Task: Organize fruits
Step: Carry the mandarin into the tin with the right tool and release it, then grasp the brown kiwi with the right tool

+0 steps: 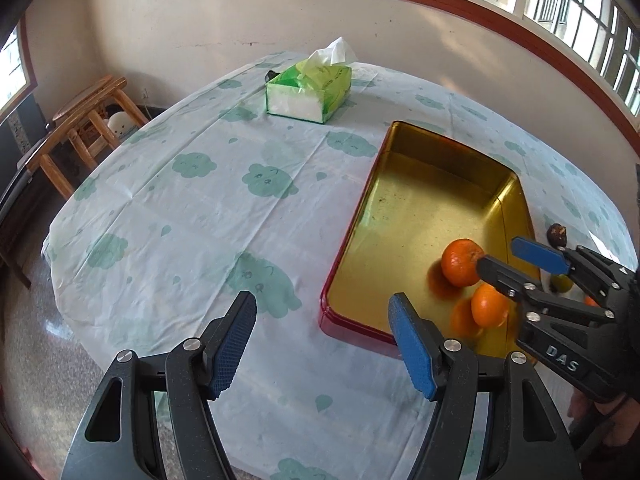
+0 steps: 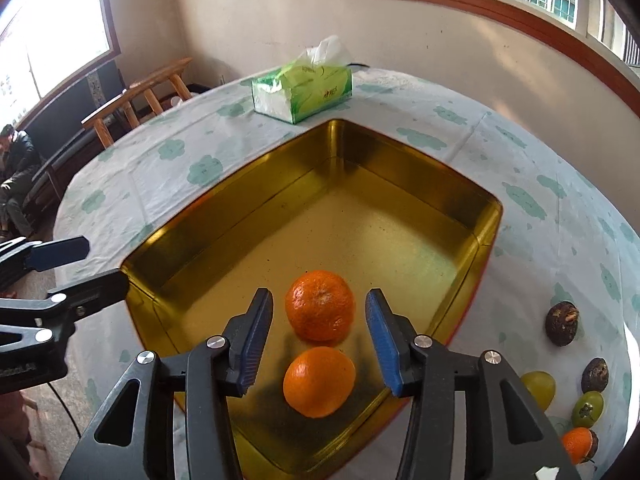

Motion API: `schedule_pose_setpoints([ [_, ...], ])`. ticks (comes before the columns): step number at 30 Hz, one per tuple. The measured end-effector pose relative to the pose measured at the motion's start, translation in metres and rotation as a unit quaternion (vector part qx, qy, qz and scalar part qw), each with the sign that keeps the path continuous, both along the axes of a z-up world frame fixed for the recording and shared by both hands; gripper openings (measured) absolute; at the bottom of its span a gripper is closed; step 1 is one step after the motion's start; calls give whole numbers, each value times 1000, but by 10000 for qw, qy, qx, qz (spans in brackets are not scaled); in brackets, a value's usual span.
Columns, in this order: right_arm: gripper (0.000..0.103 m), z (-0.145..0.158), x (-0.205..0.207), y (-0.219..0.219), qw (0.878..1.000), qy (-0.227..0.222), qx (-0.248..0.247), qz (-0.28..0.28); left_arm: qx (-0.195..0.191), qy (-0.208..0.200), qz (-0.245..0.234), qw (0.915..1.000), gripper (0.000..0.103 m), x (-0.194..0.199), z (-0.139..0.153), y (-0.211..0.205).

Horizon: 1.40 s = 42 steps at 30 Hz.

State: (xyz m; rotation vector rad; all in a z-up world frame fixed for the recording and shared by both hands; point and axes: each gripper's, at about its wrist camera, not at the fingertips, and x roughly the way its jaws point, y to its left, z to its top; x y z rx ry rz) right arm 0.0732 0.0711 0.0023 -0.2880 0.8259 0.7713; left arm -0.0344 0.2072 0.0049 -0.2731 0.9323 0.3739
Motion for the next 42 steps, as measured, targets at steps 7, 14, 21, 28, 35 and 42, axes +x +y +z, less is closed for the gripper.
schedule_pose_setpoints([
  [7,46,15,-26,-103,9969,-236,-4,-754,24,-129,-547,9984,69,10,9,-43],
  [14,46,-17,-45,-173,9899,74,-213,-1403,38,-100,-1193,9928,69,21,9,-95],
  [21,43,-40,-45,-185,9872,270,-72,-1570,79,25,-1623,9867,69,27,3,-135],
  [28,33,-53,-42,-182,9874,260,-104,-1554,5,104,-1847,9827,69,32,-2,-160],
  [35,24,-55,-42,-182,9884,163,-64,-1510,73,148,-2093,9777,69,40,-5,-182],
  [42,24,-47,-25,-222,9762,-39,24,-2167,10,204,-2353,9717,69,55,-11,-208],
])
